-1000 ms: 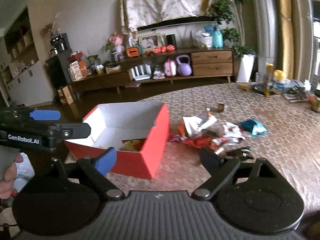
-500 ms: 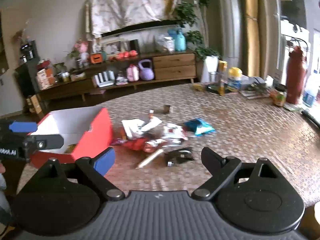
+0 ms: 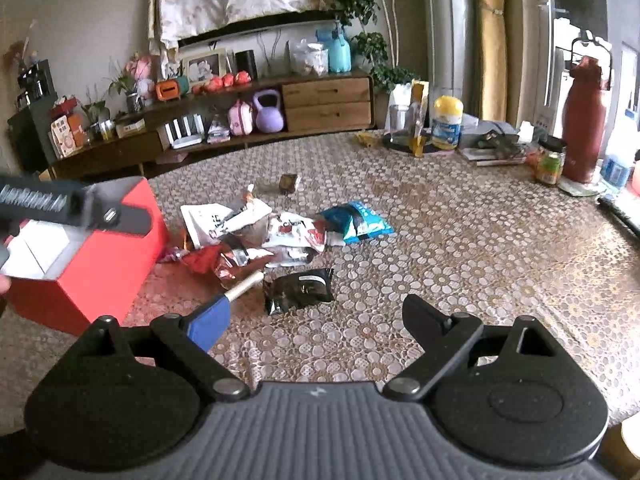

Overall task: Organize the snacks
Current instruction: 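Move both tools back over the remaining snack pile, then grasp the orange-red wrapper with the left tool while the right tool grasps the black packet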

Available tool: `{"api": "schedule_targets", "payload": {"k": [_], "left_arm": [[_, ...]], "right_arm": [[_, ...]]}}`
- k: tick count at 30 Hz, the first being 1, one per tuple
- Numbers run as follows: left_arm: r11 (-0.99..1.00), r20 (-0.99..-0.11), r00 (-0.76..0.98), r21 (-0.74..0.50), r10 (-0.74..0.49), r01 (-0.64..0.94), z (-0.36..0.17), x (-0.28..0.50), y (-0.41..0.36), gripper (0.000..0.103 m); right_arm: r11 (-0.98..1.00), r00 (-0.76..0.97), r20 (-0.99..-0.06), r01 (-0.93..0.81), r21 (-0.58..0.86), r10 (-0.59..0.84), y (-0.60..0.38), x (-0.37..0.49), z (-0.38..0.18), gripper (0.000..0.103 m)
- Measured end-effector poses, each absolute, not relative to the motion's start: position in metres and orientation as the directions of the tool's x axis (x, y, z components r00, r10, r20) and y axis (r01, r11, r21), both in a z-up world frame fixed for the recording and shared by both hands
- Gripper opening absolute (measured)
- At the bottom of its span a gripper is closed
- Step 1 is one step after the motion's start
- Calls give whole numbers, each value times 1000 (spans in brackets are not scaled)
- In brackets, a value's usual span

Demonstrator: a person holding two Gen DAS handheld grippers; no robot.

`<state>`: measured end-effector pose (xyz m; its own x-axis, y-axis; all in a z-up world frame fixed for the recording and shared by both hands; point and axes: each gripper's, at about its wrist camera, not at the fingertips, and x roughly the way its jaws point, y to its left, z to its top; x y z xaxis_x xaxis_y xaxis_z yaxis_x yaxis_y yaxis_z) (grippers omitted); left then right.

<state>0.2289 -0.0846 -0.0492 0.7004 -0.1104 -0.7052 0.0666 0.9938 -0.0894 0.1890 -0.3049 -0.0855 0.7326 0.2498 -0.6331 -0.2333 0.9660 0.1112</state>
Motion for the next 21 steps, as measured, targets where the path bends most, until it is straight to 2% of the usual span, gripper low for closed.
{"api": "schedule_targets", "payload": {"k": [14, 21], "left_arm": [[961, -824, 555, -232, -113, -149, -100, 325, -83, 101], [944, -862, 503, -209, -55, -256, -126, 346, -86, 94]], "right_arm": [[948, 685, -673, -309, 80, 280, -281, 239, -133, 93], [944, 646, -709, -320, 84, 282, -270, 266, -155, 93]]}}
